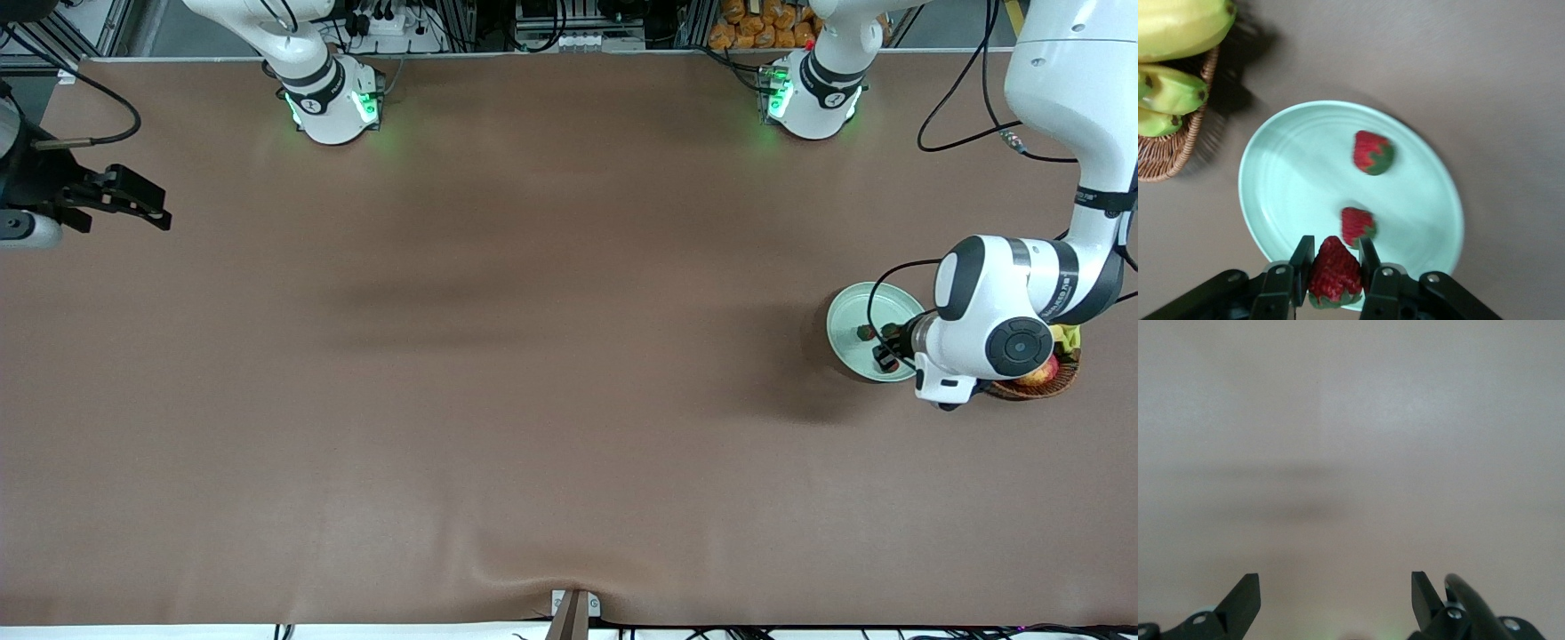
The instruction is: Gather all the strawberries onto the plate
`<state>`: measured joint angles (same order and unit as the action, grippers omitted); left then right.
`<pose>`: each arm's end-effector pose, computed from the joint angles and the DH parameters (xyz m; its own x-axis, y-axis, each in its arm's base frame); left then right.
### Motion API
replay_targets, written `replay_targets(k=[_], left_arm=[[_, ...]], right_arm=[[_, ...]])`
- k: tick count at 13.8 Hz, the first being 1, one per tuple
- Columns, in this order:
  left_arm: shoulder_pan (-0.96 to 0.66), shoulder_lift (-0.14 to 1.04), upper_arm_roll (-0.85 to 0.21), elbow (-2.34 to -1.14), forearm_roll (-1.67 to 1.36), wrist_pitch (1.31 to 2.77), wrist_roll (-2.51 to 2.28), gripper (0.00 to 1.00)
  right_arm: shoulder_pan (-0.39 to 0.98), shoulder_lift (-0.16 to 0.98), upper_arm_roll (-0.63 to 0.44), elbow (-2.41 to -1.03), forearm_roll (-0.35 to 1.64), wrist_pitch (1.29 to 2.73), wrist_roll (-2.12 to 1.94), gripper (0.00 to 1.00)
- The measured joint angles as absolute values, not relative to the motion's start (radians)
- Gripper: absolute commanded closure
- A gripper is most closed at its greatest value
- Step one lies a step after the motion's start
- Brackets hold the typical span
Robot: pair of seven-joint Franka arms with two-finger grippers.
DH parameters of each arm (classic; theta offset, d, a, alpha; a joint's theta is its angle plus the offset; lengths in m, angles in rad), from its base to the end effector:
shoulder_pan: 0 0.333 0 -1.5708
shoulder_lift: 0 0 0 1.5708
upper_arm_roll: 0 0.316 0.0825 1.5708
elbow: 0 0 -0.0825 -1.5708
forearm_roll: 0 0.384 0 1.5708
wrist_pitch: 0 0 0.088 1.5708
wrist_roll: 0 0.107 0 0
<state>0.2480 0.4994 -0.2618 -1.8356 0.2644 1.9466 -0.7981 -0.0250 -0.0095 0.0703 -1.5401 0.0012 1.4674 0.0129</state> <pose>0.6018 0.0165 0.2413 0.7609 0.6169 -0.2010 0.5493 -0.7773 -0.3066 0.5404 0.0248 0.6353 0.9975 0.0324 -0.0632 0.0325 -0.9995 0.0003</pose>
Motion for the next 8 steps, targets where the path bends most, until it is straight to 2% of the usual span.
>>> replay_targets(k=[3, 4, 5, 6, 7, 8], left_arm=[[0.291, 0.501, -0.262, -1.878, 0.264, 1.958, -0.737, 0.85], [0.299, 0.502, -0.262, -1.89, 0.265, 1.971, -0.725, 0.82], [0.303, 0.505, -0.262, -1.901, 0.265, 1.985, -0.723, 0.69], [0.304, 0.51, -0.262, -1.909, 0.265, 1.999, -0.722, 0.25], [0.304, 0.517, -0.263, -1.914, 0.265, 2.011, -0.722, 0.0], [0.304, 0.524, -0.263, -1.916, 0.266, 2.02, -0.722, 0.0]], right_arm=[[-0.023, -0.01, 0.069, -1.54, 0.001, 1.468, 0.013, 0.0], [-0.023, -0.01, 0.068, -1.54, 0.001, 1.469, 0.013, 0.0], [-0.023, -0.011, 0.068, -1.54, 0.001, 1.472, 0.013, 0.0], [-0.023, -0.012, 0.068, -1.54, 0.001, 1.477, 0.013, 0.0], [-0.023, -0.014, 0.068, -1.54, 0.001, 1.478, 0.013, 0.0], [-0.023, -0.015, 0.067, -1.54, 0.001, 1.478, 0.013, 0.0]])
